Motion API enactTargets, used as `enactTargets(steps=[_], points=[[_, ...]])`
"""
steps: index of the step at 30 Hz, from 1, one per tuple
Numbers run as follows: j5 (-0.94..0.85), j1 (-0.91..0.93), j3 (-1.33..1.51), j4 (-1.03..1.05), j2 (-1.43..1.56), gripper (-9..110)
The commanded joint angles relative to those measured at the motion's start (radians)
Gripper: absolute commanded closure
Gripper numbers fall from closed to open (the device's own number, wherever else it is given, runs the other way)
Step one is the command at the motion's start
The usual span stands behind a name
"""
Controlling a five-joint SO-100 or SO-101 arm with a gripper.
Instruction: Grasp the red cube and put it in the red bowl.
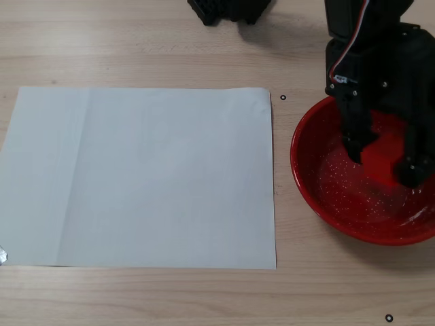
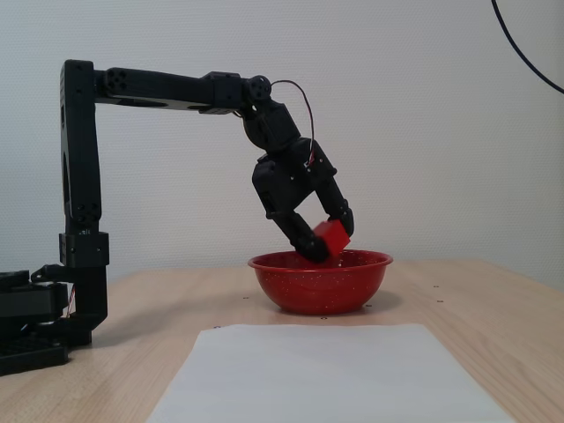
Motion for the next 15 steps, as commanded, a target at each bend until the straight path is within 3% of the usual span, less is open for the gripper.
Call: enactTargets(steps=[1, 8, 15], points=[[0.003, 0.009, -0.075, 0.012, 0.041, 72], [-0.021, 0.002, -0.147, 0.064, 0.04, 75], [-0.064, -0.021, -0.239, 0.147, 0.058, 89]])
